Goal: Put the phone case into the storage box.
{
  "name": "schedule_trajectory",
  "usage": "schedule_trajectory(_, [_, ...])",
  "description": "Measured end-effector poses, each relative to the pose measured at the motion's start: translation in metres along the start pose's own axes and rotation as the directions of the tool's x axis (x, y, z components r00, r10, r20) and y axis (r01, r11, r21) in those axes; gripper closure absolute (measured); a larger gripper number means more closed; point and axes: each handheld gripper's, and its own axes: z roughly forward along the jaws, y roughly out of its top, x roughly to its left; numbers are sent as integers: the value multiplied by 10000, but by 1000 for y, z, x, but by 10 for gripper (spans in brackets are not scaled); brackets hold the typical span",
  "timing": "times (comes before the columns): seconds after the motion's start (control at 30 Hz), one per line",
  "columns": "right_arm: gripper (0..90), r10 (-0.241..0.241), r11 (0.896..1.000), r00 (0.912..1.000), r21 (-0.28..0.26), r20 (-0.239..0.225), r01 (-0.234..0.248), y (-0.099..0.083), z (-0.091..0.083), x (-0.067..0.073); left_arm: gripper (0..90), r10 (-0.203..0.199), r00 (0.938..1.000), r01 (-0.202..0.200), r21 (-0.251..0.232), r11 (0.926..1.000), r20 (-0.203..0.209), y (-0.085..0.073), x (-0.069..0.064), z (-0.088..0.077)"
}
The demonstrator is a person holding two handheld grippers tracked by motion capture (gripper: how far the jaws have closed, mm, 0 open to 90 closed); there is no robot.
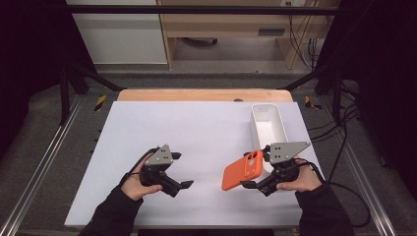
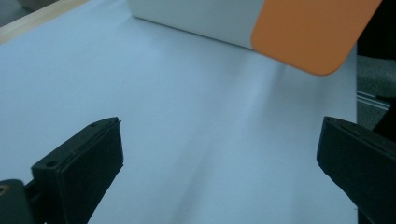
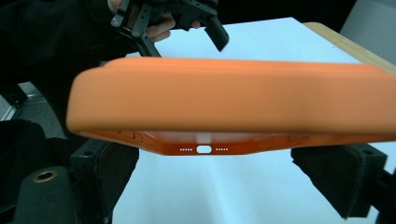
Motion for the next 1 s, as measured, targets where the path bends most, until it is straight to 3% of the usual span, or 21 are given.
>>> schedule_trajectory(0.1, [158,120,9999,9996,-81,237,-118,2,-5,-1,0,-170,9996,169,-44,9998,-233,-5,5,-5])
schedule_trajectory(0.13, [157,203,9997,9992,-131,332,-199,3,-7,-2,0,-266,9984,262,-90,9996,-494,-11,9,-10])
schedule_trajectory(0.27, [157,557,9982,9954,-272,773,-537,6,-14,-6,0,-672,9955,652,-310,9974,-671,-19,16,-18])
schedule_trajectory(0.37, [157,729,9971,9902,-320,1188,-696,8,-18,-9,0,-1120,9860,1048,-632,9925,-1237,-28,24,-28])
schedule_trajectory(0.47, [157,898,9957,9835,-367,1568,-851,10,-22,-12,0,-1307,9769,1196,-747,9900,-1688,-35,30,-33])
schedule_trajectory(0.53, [157,944,9953,9806,-368,1720,-894,12,-24,-15,0,-1470,9702,1330,-837,9876,-1927,-40,33,-36])
schedule_trajectory(0.57, [158,1009,9946,9786,-437,1795,-945,13,-26,-16,0,-1470,9702,1330,-837,9876,-1927,-40,33,-36])
schedule_trajectory(0.63, [158,1073,9938,9750,-484,1944,-997,16,-28,-18,0,-1648,9624,1480,-920,9847,-2161,-46,37,-40])
schedule_trajectory(0.83, [157,1486,9886,9551,-637,2565,-1367,23,-35,-26,0,-1719,9574,1574,-795,9843,-2322,-58,42,-47])
schedule_trajectory(1.0, [157,1913,9808,9288,-977,3174,-1686,29,-43,-33,0,-1843,9487,1685,-827,9822,-2570,-65,45,-51])
